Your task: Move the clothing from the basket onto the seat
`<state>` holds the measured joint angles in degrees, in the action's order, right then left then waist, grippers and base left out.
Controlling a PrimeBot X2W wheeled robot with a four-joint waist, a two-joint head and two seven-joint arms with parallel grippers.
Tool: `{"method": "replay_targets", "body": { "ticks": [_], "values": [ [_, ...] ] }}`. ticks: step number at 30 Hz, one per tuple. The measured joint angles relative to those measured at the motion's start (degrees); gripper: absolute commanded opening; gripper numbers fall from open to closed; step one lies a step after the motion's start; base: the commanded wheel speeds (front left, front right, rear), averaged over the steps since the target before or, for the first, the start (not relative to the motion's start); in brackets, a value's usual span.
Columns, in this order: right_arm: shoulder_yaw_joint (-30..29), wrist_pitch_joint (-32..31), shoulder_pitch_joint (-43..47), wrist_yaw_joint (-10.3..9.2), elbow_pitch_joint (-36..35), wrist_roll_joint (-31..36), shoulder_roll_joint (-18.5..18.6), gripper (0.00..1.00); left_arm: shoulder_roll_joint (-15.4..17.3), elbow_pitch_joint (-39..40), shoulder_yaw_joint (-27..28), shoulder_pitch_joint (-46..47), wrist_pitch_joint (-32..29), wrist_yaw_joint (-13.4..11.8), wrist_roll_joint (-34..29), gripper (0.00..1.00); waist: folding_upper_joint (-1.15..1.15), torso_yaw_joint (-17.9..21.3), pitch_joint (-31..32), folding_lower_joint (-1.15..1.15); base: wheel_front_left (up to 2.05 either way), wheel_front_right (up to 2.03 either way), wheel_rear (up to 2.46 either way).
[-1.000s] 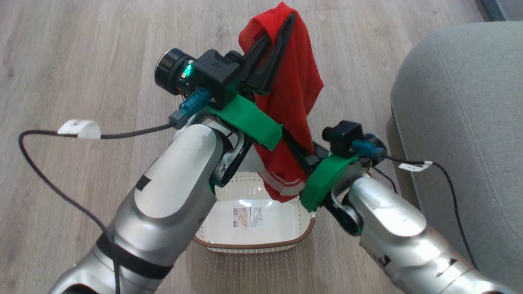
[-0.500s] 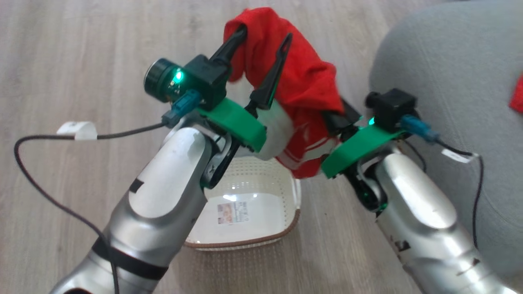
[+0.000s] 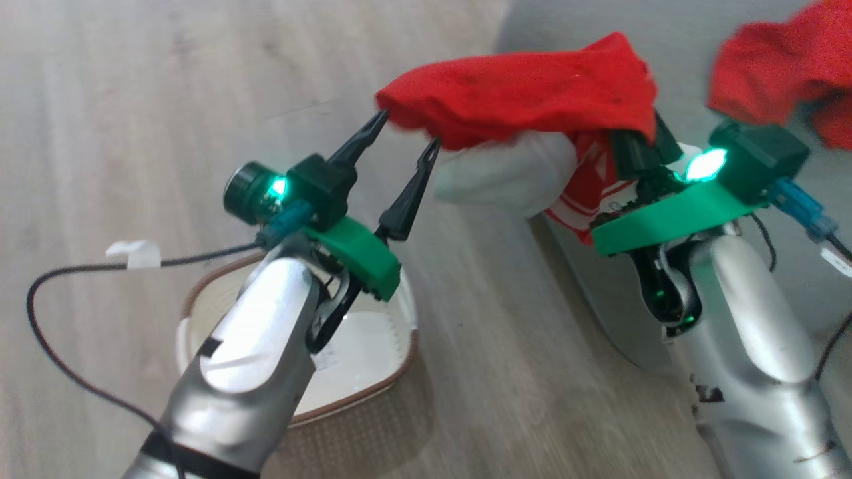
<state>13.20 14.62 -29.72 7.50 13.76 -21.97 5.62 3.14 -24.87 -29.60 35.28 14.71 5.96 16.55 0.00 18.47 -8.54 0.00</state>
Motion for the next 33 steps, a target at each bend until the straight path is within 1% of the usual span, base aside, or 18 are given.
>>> {"method": "replay_targets", "body": {
  "ticks": [5,9,10,14,19,22,26,30,33],
  "values": [
    [-1.2,0.0,1.4,0.0,-1.7,0.3,0.1,0.0,0.2,0.0,1.8,-2.7,0.0,0.9,-0.5,1.0,0.0,5.5,-0.2,0.0,0.0,0.0,0.0],
    [-2.6,0.0,2.5,0.0,-3.1,0.3,0.1,0.0,0.3,0.1,1.6,-3.8,0.0,1.0,-1.1,1.0,0.0,9.8,-0.4,0.0,0.0,0.0,0.0],
    [-2.6,0.0,2.5,0.0,-3.1,0.3,0.1,0.0,0.3,0.1,1.6,-3.8,0.0,1.0,-1.1,1.0,0.0,9.8,-0.4,0.0,0.0,0.0,0.0],
    [-6.3,0.0,5.4,0.0,-5.0,1.2,0.6,0.0,0.0,-0.1,-0.3,-3.7,0.0,1.5,-1.0,1.0,0.0,12.3,-1.0,0.0,0.0,0.0,0.0],
    [-10.9,0.0,9.3,0.0,-8.3,2.7,0.6,0.0,0.0,-0.6,-4.1,-2.9,0.0,1.5,1.1,1.0,0.0,13.4,-2.1,0.0,0.0,0.0,0.0],
    [-10.9,0.0,10.9,0.0,-9.1,4.0,0.7,0.0,0.1,-0.5,-4.5,-1.9,0.0,1.5,1.9,1.0,0.0,13.5,-2.7,0.0,0.0,0.0,0.0],
    [-10.9,0.0,11.3,0.0,-9.1,6.3,1.6,0.0,1.7,0.1,-4.7,-1.8,0.0,1.5,2.9,1.0,0.0,13.4,-3.9,0.0,0.0,0.0,0.0],
    [-12.9,0.0,9.4,0.0,-9.1,7.1,3.4,0.0,3.2,0.8,-5.6,-1.8,0.0,1.5,3.1,1.0,0.0,13.4,-5.9,0.0,0.0,0.0,0.0],
    [-14.5,0.0,4.4,0.0,-7.8,7.8,5.5,0.0,4.2,1.0,-5.8,-1.7,0.0,1.5,3.1,1.0,0.0,13.4,-7.9,0.0,0.0,0.0,0.0]
  ]
}}
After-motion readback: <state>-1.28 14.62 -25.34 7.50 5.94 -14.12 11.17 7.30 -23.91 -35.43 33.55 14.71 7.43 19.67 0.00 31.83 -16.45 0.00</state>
